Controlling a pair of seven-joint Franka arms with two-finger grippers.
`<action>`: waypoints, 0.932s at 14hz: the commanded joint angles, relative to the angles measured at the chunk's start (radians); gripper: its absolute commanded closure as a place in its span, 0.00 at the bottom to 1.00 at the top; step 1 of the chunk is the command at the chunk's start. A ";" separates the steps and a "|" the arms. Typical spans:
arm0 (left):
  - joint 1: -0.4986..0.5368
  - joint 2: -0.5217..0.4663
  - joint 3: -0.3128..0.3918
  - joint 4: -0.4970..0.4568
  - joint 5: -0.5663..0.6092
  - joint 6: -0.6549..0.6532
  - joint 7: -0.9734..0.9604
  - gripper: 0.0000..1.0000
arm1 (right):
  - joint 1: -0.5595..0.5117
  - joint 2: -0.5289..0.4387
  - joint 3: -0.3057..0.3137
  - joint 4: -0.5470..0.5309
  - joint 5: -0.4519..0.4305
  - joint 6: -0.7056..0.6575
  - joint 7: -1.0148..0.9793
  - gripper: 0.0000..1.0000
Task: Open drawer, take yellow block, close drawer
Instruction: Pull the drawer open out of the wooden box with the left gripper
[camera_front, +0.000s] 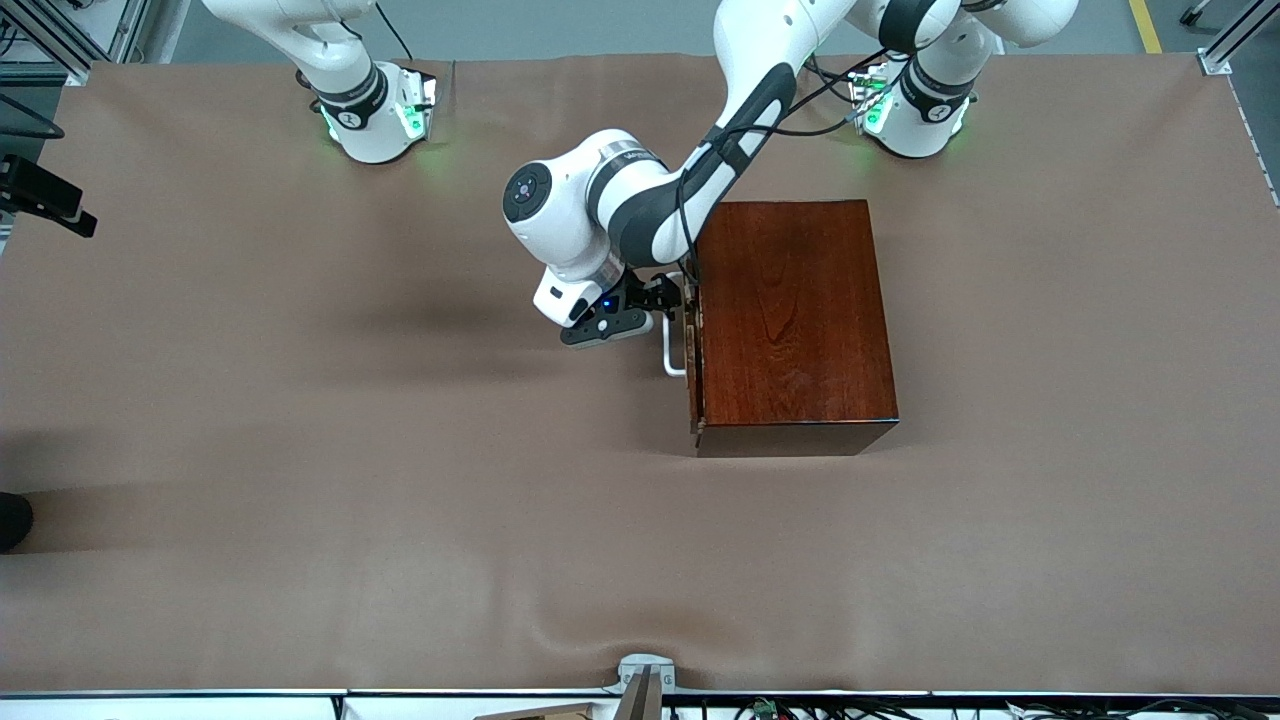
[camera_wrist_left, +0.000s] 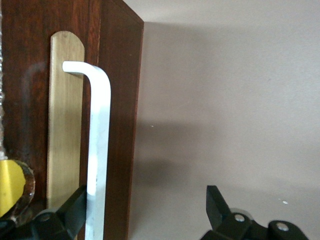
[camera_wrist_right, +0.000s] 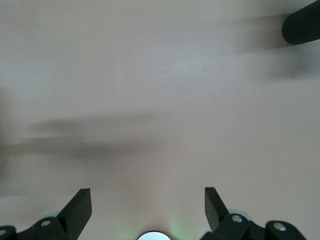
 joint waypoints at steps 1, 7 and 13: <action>-0.011 0.019 -0.011 0.034 -0.010 0.058 -0.028 0.00 | -0.019 0.002 0.012 0.005 -0.011 0.002 -0.009 0.00; -0.013 0.017 -0.033 0.035 -0.010 0.100 -0.048 0.00 | -0.020 0.002 0.012 0.005 -0.013 0.001 -0.009 0.00; -0.019 0.019 -0.056 0.035 -0.010 0.149 -0.097 0.00 | -0.020 0.013 0.012 0.008 -0.016 0.001 -0.009 0.00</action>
